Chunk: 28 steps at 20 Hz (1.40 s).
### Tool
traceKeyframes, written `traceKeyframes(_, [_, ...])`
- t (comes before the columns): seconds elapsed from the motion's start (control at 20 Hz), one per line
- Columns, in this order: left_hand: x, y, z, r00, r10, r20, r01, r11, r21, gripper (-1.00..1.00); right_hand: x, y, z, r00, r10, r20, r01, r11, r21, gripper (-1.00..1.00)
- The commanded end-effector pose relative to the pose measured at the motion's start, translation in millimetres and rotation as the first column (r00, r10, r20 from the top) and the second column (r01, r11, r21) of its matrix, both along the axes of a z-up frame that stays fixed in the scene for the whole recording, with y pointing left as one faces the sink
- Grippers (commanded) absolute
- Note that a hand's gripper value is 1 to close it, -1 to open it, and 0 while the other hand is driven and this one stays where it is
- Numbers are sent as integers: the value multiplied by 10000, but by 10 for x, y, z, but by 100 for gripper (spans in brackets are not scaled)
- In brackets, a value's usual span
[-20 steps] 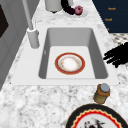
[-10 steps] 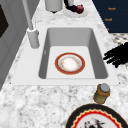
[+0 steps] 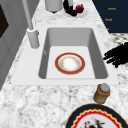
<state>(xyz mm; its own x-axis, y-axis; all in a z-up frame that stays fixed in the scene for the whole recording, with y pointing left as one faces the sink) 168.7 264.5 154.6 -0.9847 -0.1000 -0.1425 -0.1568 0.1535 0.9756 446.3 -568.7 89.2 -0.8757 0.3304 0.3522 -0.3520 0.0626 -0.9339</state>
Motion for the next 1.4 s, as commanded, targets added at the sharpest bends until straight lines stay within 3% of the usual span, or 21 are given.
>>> traceKeyframes(0.0, [0,0,0,10000,0,0,0,10000,0,0,45,32,-81,9922,-1243,9,1243,9922,0,100])
traceKeyframes(0.05, [0,0,0,10000,0,0,0,10000,0,0,38,22,-83,9913,-1304,-160,1305,9915,0,100])
traceKeyframes(0.1, [0,0,0,10000,0,0,0,10000,0,0,32,10,-86,9905,-1346,-298,1346,9909,-1,-100])
traceKeyframes(0.25, [0,0,0,10000,0,0,0,10000,0,0,56,5,-17,9836,-1749,-445,1756,9844,117,-100])
traceKeyframes(0.35, [0,0,0,10000,0,0,0,10000,0,0,95,6,110,9882,-1489,-371,1511,9864,646,-100])
traceKeyframes(0.55, [0,0,0,10000,0,0,0,10000,0,0,148,-9,287,9822,-1276,-1379,1338,9903,363,-100])
traceKeyframes(0.7, [0,0,0,10000,0,0,0,10000,0,0,125,-71,332,9670,-1144,-2276,1224,9923,213,-100])
traceKeyframes(1.0, [0,0,0,10000,0,0,0,10000,0,0,136,-183,525,9410,-907,-3260,977,9952,51,-100])
traceKeyframes(1.15, [0,0,0,10000,0,0,0,10000,0,0,87,-130,592,9205,-1227,-3710,1199,9923,-306,-100])
traceKeyframes(1.3, [0,0,0,10000,0,0,0,10000,0,0,76,-224,708,9125,-1619,-3757,1497,9868,-617,-100])
traceKeyframes(1.35, [0,0,0,10000,0,0,0,10000,0,0,68,-236,754,9153,-1743,-3631,1625,9847,-631,-100])
